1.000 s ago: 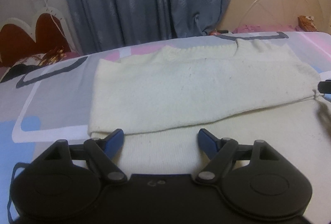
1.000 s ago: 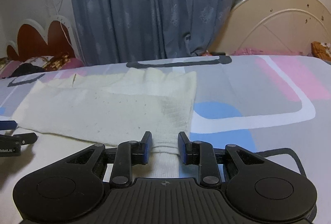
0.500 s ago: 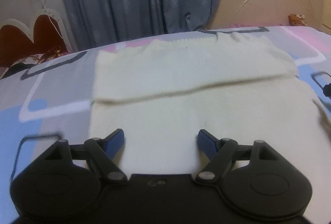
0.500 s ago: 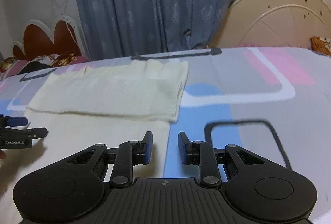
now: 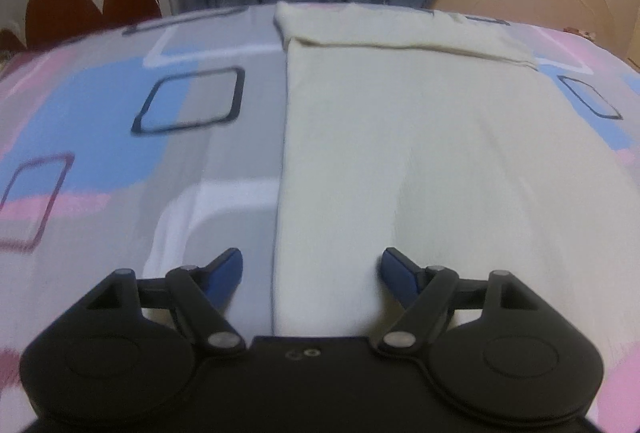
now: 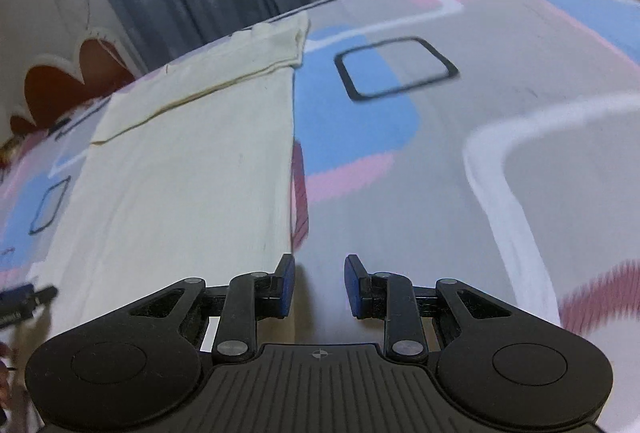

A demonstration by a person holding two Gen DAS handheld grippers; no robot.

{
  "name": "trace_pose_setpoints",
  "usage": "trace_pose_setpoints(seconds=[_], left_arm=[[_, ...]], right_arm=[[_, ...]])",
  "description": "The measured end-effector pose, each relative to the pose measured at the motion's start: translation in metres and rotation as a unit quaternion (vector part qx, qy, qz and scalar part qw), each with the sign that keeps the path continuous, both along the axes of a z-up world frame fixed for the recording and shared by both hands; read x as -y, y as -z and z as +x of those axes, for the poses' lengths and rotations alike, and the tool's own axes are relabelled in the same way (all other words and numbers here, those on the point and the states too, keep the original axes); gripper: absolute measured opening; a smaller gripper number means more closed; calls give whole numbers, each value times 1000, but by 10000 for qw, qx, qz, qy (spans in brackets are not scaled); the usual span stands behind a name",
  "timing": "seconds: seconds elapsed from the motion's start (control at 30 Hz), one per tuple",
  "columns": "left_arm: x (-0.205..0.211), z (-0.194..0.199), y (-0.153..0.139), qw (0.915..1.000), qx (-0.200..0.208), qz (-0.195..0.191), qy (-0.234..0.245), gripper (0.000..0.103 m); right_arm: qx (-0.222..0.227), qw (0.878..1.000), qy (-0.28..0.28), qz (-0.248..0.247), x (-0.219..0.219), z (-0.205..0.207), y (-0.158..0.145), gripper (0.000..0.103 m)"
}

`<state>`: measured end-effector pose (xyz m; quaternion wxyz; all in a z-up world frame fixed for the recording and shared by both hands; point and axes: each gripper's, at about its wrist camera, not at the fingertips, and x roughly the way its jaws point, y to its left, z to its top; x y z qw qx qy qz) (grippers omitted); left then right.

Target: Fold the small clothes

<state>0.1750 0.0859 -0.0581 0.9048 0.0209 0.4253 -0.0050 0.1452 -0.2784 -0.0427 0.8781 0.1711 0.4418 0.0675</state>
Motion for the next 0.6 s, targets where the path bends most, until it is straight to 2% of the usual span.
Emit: trace_pose_setpoints(seconds=[0.03, 0.13, 0.37, 0.47, 0.53, 0.6], left_arm=[[-1, -5, -2, 10000, -56, -72, 25, 73], [-5, -18, -3, 9993, -188, -316, 54, 69], [-19, -44, -2, 9932, -323, -1099, 216, 68], [-18, -54, -2, 9910, -316, -1265, 289, 61], [-15, -58, -2, 9903, -293, -1327, 282, 53], [-13, -63, -1, 9884, -292, -1465, 269, 50]], right_arm=[[-9, 10000, -7, -5, -1, -7, 0, 29], [84, 9999, -52, 69, -3, -28, -4, 57], [94, 9979, -247, 593, -7, -66, 1, 57], [74, 9954, -179, 937, -3, -77, 5, 57], [88, 9948, -173, 996, -5, -82, 4, 57], [90, 9946, -224, 1012, -10, -84, 3, 57]])
